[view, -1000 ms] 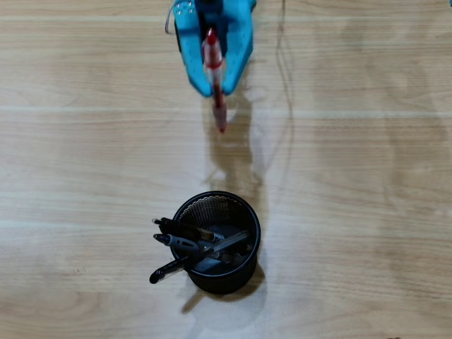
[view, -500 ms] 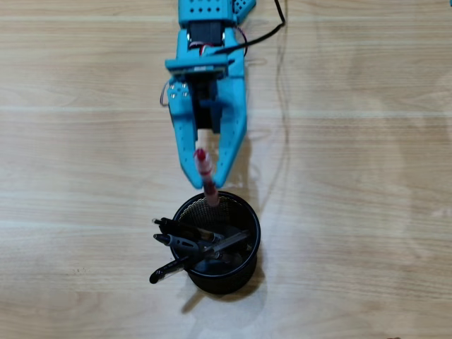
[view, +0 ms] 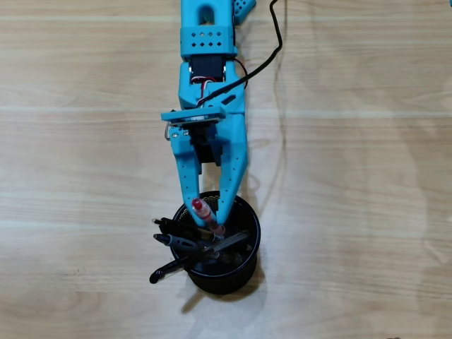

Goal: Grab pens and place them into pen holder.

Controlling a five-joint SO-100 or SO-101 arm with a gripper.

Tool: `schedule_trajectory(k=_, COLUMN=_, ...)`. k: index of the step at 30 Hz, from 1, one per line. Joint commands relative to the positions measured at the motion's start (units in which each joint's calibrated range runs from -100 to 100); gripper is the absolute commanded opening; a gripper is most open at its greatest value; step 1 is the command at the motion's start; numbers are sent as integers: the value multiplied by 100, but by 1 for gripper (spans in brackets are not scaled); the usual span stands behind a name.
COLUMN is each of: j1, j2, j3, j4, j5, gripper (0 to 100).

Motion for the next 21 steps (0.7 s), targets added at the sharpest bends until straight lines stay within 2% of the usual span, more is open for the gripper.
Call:
schedule_trajectory(k=1, j1=-75, j2=-100, j3=-347, j4=-60, j5=-23, gripper=6)
schedule_trajectory(k=5, j1=-148, j2=-108, j3=-347, j4=-60, j5=-23, gripper=17)
schedule_trajectory(k=18, j1=-293, j2=-512, j3=41, j4=-60, j5=22, gripper=14)
schedule_trajectory(k=21, j1=-293, j2=-1091, j3=843, j4=-103, j5=27, gripper=4)
